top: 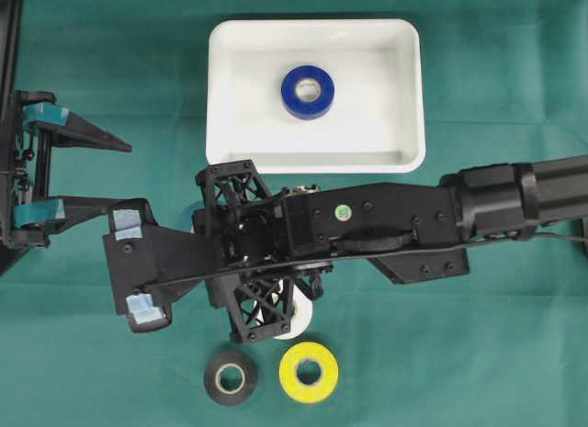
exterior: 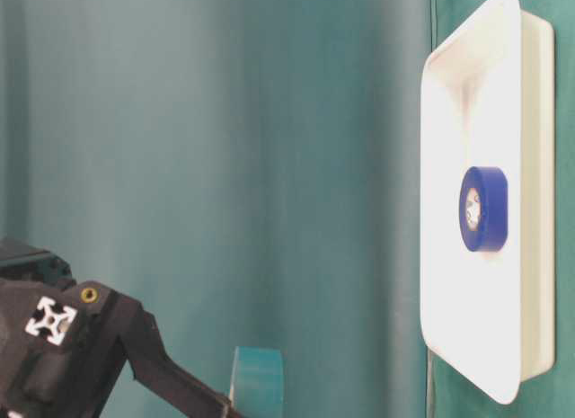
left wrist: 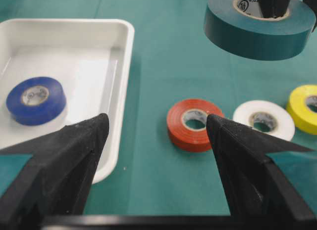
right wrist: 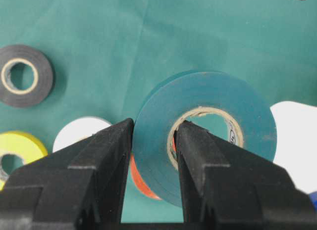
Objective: Pick up the tape from a random location and place it into the white case.
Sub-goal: 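Close the right gripper inside the teal roll's core, then lift the teal roll and carry it right toward the tray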
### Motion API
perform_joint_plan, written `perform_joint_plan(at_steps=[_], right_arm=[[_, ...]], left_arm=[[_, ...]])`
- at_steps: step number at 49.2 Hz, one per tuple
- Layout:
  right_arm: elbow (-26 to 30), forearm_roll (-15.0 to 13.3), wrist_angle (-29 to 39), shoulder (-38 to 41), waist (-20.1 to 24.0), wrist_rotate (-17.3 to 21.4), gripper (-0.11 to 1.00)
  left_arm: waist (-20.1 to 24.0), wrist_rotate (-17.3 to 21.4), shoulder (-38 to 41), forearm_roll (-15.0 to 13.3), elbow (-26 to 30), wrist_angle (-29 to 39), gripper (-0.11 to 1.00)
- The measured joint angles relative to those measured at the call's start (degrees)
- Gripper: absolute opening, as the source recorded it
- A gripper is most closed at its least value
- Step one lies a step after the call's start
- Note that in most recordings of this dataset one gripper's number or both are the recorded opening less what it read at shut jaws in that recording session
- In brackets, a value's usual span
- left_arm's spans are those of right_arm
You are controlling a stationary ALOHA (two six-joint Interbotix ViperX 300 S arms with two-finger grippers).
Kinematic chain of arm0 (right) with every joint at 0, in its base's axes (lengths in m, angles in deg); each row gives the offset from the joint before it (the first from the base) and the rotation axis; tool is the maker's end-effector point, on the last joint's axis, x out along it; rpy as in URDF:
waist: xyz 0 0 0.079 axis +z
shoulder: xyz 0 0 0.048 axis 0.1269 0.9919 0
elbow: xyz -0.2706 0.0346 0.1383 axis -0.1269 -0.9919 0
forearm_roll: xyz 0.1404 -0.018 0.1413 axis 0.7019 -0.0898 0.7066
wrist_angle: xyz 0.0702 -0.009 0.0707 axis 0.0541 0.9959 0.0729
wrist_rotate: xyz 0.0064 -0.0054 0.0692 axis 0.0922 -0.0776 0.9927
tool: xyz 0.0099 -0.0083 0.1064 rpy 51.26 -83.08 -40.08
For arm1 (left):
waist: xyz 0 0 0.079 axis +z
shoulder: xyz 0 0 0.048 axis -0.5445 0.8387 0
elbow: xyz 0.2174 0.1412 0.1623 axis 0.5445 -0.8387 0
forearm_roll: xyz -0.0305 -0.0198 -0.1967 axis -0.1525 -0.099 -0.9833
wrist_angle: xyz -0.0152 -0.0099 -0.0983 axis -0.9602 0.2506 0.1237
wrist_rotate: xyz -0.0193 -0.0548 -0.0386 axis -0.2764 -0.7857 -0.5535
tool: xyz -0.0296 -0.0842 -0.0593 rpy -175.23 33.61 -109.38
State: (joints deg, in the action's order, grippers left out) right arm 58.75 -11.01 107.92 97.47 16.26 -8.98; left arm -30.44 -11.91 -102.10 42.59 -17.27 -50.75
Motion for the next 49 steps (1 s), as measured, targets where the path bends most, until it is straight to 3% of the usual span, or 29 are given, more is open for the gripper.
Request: perform_joint_plan(at_steps=[28,49], right_arm=[[-0.44,0.00,2.02,-0.35,0.53,0.26,0.29],[-11.87,0.00,-0.88,-8.26,0.88,0.97,0.29]], left_arm=[[0.00,0.00,0.00,0.00,0.09,0.97,0.80],[0.00,0.00,0.00,0.00,0.00,1.32,0.80]])
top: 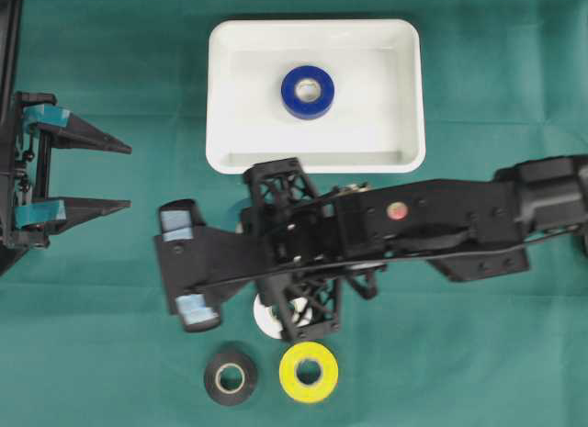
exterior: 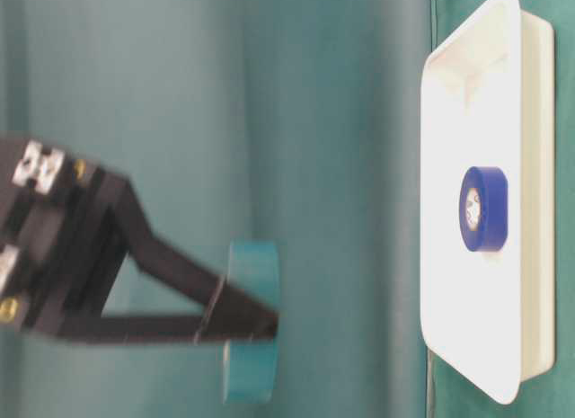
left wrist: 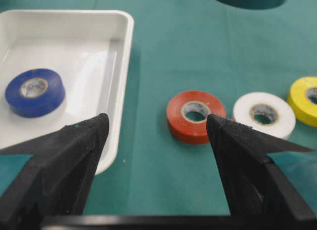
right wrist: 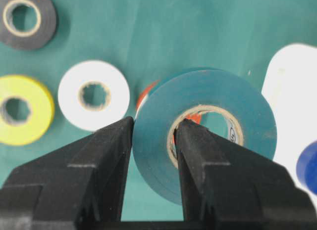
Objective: Pick up the tape from a random location and place it into the white case.
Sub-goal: 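Lift the teal roll and carry it right toward the tray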
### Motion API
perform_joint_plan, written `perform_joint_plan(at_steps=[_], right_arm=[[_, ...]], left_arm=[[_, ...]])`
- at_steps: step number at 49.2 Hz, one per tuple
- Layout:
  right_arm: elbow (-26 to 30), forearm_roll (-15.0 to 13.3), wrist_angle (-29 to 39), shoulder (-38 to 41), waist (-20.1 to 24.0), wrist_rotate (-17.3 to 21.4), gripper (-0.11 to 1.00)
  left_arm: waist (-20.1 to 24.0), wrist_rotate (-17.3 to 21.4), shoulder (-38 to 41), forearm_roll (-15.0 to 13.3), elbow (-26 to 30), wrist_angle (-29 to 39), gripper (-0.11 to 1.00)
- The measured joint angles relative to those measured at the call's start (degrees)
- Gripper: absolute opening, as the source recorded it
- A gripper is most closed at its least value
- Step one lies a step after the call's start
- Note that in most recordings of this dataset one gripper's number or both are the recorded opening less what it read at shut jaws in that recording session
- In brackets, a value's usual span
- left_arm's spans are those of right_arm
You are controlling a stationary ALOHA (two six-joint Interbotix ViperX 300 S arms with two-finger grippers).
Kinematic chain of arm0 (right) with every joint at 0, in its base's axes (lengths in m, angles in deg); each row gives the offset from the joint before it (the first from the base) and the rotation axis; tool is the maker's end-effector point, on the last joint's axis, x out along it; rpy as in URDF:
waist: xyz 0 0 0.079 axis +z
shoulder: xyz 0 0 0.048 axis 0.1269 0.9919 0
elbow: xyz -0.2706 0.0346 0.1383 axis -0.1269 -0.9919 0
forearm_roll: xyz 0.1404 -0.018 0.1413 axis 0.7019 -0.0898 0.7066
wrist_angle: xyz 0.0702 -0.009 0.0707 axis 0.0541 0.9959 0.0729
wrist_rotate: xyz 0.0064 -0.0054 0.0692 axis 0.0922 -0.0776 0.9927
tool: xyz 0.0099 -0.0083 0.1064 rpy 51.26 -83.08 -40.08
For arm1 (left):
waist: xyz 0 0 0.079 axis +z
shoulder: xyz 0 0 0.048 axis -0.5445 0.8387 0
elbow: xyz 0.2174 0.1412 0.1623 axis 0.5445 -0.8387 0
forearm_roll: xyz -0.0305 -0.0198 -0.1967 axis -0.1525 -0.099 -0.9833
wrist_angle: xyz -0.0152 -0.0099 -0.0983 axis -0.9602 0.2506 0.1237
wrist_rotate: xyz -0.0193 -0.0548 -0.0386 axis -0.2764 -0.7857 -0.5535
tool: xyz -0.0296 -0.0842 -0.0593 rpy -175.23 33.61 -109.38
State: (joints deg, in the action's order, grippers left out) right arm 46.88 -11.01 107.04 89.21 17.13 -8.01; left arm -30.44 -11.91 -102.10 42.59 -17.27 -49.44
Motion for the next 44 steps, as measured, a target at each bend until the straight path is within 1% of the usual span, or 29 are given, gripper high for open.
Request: perform_joint_plan(at_steps=[6,20,28,36,44], right_arm=[[-4.75,0.00,-1.93,-3.16,-0.09,0.97,0.29],[-18.54,0.00,-7.12,-12.30,0.00,5.01,0.29],[-24.96,0.00,-9.58,-17.05,0.00,7.38,0.29],[-30.50,0.00,-10.63,-21.53,-0.09,8.88,0.29],[-34.10,-0.09,-11.87,-24.70,0.00,10.72,0.29]], left_arm=[[0.00,0.00,0.00,0.00,0.09,0.00,0.80],[0.00,0.00,0.00,0.00,0.00,0.00,0.80],[0.00,0.00,-0.09,0.00,0.00,0.00,0.80],[0.00,0.00,-0.18,0.00,0.09,0.09,0.80],[0.00,0.00,-0.18,0.00,0.09,0.09,0.80]])
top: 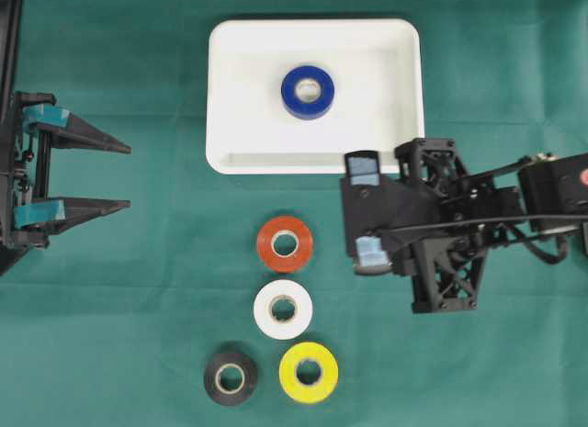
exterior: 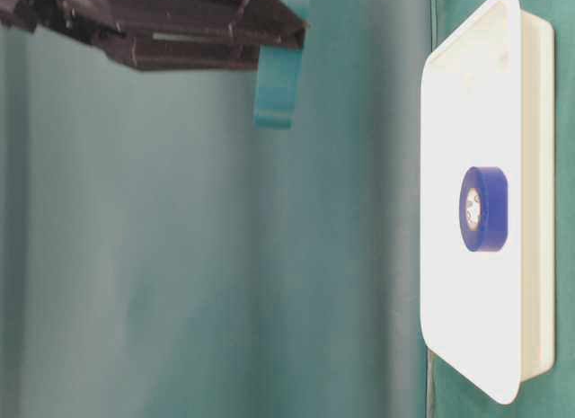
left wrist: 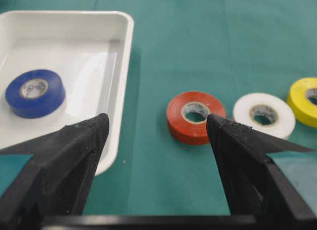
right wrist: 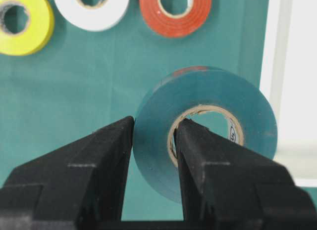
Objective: Pick up the tape from a random location and place it into the white case.
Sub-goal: 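Lift the teal roll and carry it right toward the tray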
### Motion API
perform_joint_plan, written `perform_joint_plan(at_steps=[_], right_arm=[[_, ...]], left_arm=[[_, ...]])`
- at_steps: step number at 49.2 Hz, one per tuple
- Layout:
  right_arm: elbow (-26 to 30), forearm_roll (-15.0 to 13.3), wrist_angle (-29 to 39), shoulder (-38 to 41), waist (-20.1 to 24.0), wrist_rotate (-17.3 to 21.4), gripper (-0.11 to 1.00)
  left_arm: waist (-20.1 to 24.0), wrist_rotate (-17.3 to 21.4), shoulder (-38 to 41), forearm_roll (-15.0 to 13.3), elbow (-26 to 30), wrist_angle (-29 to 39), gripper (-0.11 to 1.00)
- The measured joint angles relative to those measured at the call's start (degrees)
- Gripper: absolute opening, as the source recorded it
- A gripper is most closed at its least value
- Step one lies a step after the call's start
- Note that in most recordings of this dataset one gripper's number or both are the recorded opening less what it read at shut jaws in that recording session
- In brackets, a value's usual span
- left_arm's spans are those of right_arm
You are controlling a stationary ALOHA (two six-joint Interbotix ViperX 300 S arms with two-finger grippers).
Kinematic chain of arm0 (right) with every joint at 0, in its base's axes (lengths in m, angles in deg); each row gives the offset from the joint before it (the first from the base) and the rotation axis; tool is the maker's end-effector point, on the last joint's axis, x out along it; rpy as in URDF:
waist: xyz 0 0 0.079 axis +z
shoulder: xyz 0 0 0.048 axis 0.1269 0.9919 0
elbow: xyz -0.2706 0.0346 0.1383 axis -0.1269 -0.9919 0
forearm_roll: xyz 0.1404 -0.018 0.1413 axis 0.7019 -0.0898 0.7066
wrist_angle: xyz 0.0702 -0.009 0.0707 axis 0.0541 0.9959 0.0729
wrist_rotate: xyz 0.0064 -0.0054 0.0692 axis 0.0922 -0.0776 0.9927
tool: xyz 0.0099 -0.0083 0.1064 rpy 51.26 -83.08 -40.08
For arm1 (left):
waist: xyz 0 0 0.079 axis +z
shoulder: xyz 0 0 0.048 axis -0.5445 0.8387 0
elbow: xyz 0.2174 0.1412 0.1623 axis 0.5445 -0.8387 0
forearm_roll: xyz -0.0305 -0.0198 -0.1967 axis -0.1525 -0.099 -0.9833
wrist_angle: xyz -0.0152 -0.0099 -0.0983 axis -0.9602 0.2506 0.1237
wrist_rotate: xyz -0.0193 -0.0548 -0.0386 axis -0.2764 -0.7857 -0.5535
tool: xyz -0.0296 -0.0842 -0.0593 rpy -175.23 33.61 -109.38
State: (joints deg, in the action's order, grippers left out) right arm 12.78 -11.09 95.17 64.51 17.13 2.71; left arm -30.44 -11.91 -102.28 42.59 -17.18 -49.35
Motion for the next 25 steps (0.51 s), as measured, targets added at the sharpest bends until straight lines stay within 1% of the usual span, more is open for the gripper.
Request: perform_joint_plan(at_steps=[9,25], right_arm=[[-1.67,0.09,-0.35,-1.05,-0.09,0.26,0.29],[-1.76,-0.70,-1.05,-1.14,-0.09,0.35,0.29]], left_arm=[[0.00,0.00,0.09,0.00,0.00,-0.09,0.80],[-0.09,0.00,0.00,0.00,-0.09,0.00,0.80]])
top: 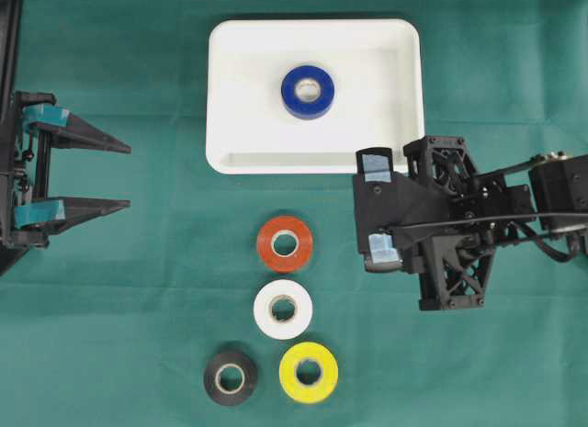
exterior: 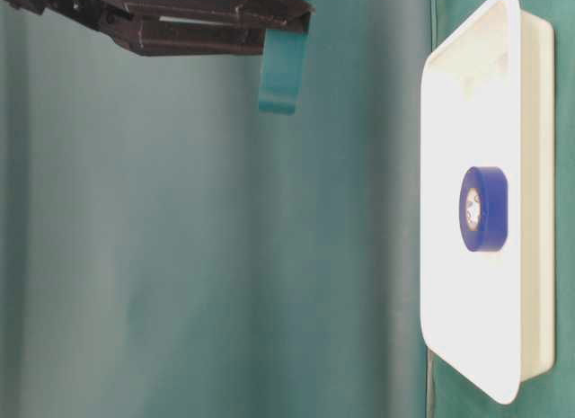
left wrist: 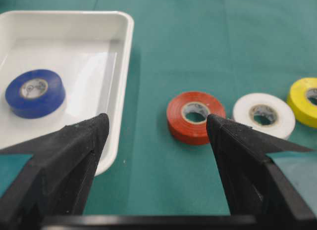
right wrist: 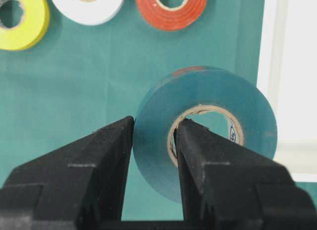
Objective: Pick up the tape from a random location and place it into the white case.
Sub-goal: 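Lift the teal roll and carry it right toward the tray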
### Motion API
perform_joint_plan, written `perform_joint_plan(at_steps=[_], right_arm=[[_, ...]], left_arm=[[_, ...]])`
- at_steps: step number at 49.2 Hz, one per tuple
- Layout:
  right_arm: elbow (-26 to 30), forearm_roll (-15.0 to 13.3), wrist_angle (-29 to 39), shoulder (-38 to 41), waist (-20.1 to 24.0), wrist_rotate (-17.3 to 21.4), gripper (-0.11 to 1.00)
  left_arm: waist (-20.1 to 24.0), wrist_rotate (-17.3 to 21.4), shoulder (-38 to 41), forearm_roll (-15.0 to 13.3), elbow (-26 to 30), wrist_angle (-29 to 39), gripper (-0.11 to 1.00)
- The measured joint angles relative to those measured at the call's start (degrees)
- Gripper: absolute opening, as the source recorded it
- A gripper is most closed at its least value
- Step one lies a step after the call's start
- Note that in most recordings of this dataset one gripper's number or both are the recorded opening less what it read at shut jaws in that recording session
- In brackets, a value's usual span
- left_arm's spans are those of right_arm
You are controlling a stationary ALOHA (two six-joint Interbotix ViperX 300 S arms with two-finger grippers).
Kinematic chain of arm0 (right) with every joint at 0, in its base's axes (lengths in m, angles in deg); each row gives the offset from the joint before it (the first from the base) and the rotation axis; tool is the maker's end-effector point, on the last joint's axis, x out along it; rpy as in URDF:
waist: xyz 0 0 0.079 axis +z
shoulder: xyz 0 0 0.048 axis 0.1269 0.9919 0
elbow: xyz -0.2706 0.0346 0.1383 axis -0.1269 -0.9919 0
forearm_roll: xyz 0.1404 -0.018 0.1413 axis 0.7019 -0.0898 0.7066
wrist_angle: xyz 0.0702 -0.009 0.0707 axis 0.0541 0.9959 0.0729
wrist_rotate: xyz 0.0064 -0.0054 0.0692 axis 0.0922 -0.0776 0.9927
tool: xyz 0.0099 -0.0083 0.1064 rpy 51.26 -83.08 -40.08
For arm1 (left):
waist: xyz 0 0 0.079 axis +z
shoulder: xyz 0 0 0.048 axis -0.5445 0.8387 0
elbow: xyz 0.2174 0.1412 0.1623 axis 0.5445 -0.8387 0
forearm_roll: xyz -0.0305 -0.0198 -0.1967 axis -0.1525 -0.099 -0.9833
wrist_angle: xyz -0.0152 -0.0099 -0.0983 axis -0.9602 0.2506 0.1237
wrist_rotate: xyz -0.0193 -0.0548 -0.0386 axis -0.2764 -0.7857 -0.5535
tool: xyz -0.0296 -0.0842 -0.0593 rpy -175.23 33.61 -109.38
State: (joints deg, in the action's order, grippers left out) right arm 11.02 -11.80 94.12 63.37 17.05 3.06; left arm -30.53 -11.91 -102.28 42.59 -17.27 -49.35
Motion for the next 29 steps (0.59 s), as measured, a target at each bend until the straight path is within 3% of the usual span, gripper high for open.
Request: perform_joint_plan(at_steps=[13,29], right_arm=[[-0.09,-1.41,-0.70,0.00,-2.29,-0.09,0.29],[-0.09,-3.52,-2.64,0.18,-10.81,-0.88,0.29]], left_arm=[[0.09,0.00,0.00,0.00,0.00,0.00,0.80],[0.09,0.00,0.09,0.00,0.00,-0.09,0.80]])
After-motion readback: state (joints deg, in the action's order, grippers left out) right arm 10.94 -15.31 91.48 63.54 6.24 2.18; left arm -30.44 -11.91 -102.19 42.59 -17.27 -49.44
